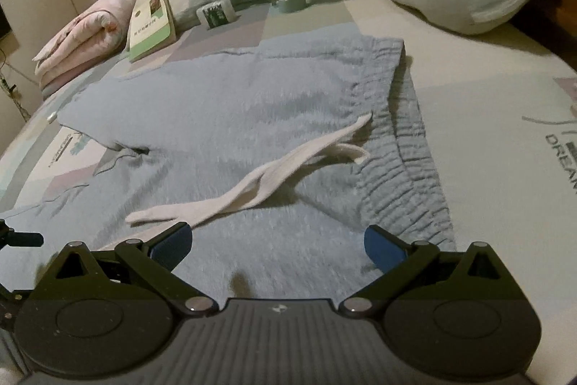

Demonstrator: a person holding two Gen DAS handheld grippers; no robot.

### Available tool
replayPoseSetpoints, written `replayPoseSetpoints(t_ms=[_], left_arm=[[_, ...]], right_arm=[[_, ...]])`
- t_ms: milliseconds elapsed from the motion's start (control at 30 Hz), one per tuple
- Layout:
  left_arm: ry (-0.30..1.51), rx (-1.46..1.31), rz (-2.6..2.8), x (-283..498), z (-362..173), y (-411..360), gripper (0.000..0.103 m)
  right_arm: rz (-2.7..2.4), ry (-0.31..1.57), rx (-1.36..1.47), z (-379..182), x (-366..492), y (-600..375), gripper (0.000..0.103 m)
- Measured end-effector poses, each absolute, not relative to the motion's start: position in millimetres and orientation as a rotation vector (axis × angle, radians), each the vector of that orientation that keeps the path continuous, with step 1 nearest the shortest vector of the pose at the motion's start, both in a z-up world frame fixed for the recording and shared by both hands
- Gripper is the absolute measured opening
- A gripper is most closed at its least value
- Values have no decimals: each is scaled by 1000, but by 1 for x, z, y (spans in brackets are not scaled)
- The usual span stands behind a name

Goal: Fold clothes
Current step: 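Hover the open right gripper over the elastic waistband and white drawstrings, then roll the right gripper and lower it onto the waistband edge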

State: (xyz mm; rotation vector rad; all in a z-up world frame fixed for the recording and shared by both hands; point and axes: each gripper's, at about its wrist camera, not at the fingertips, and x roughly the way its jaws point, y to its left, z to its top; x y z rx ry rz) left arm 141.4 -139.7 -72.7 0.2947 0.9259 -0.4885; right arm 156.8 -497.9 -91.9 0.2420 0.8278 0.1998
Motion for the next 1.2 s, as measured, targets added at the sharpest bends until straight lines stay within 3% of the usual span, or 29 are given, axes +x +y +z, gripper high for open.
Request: replayPoseSetpoints(t_ms=[433, 733, 1000, 1200], left_arm=[[839, 336, -533, 155, -55, -155, 102], [795, 382, -597, 147, -54, -179, 102], [792, 384, -620, 152, -57, -196, 102], [798, 368, -596, 158, -60, -195, 102]], right_arm=[[205, 734, 265, -52, 163, -514, 103], [196, 750, 375, -58, 197, -557, 103], [329, 759, 475, -57, 269, -563, 103], [399, 868, 469, -86, 334, -531, 103]])
